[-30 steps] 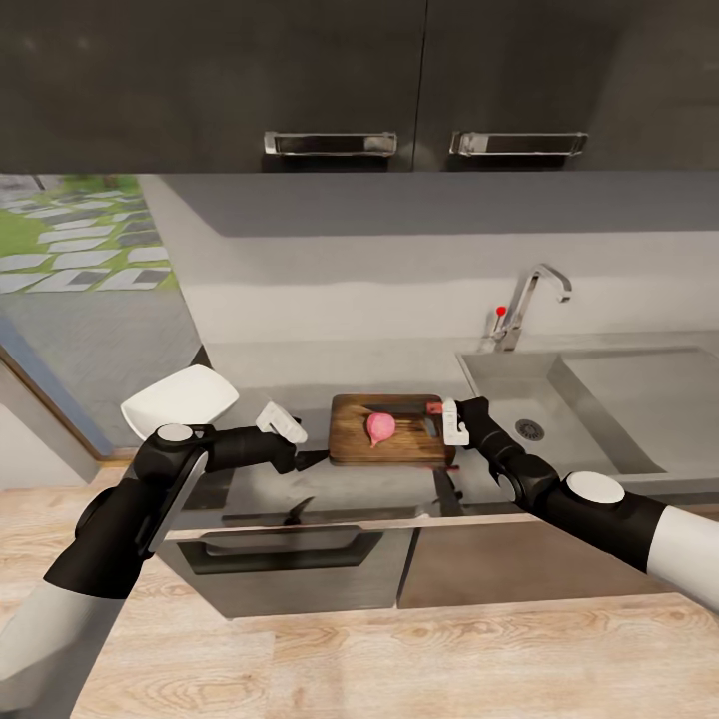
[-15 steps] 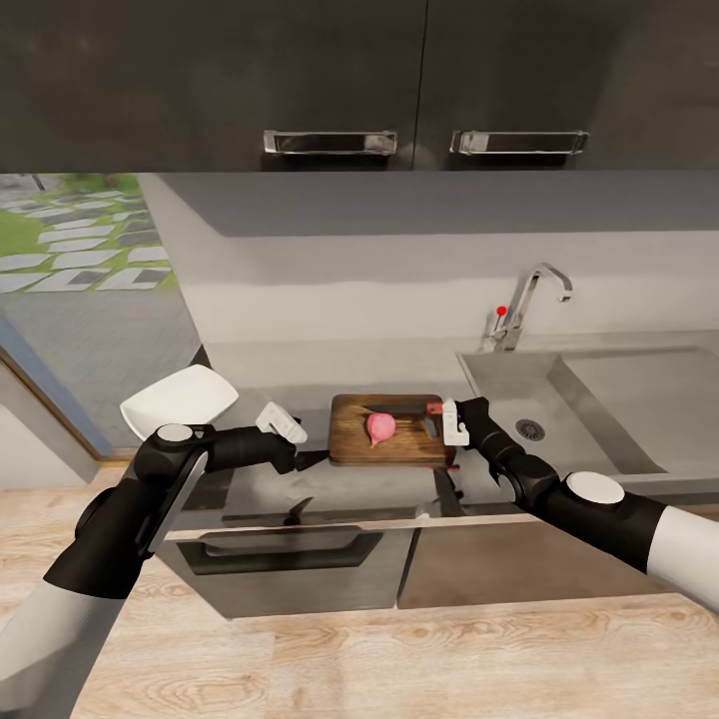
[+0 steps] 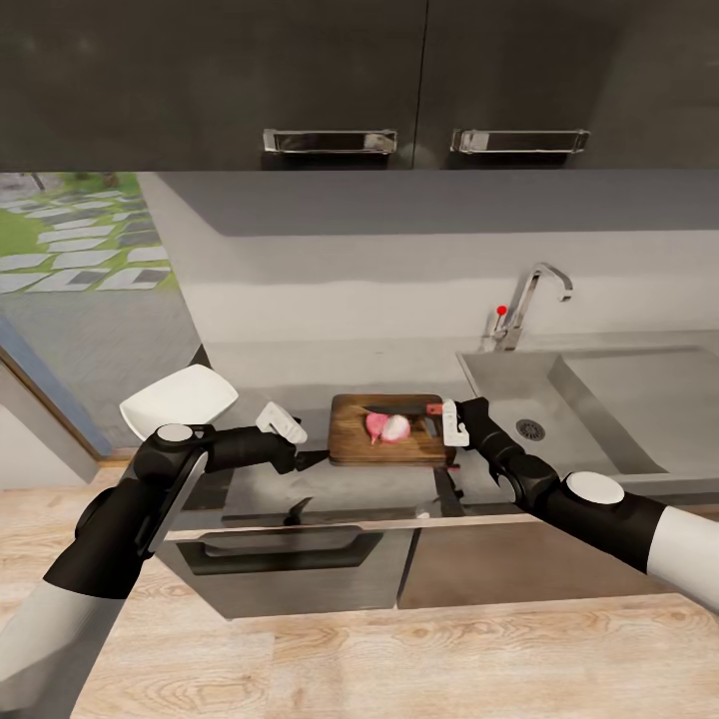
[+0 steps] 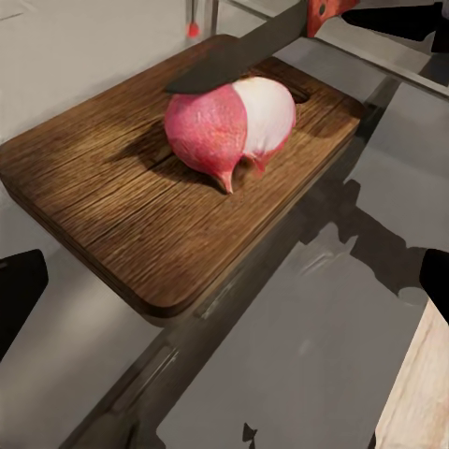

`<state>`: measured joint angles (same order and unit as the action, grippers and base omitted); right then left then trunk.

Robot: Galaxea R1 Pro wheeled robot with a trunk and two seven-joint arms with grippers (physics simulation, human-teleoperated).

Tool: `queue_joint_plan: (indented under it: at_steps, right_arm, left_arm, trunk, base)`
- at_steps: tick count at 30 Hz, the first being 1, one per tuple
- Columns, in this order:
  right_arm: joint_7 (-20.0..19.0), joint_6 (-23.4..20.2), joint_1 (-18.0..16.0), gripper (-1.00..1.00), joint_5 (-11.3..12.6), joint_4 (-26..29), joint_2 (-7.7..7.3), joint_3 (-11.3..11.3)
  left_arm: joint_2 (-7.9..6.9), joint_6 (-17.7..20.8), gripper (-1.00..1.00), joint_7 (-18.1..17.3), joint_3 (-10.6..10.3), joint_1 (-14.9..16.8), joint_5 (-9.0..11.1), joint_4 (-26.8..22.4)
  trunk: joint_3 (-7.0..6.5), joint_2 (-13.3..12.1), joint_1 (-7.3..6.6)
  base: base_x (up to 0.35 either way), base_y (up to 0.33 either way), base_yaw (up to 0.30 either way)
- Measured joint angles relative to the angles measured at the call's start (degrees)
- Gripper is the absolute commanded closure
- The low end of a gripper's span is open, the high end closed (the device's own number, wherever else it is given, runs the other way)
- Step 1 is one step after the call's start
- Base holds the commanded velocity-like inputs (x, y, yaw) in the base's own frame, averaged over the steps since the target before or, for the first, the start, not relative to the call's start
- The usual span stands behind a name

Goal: In the kitchen, take the Vidalia onion out of the sink, dice it on the chopping board with the paring knife, put the diced onion into the bowl on the countertop, then place both the paring knife and the chopping board into the sink.

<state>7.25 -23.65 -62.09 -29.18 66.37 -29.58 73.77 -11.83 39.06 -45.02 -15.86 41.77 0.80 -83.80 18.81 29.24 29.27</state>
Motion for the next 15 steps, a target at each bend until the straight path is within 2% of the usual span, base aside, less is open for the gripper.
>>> queue_joint_plan:
  at_steps: [15]
  right_arm:
    - [0.0, 0.0, 0.0, 1.0, 0.0, 0.0, 0.0, 0.0]
  left_arm:
    - [0.0, 0.0, -1.0, 0.0, 0.0, 0.0, 0.0, 0.0]
  trunk:
    - [0.0, 0.0, 0.0]
  base:
    - [0.0, 0.0, 0.0]
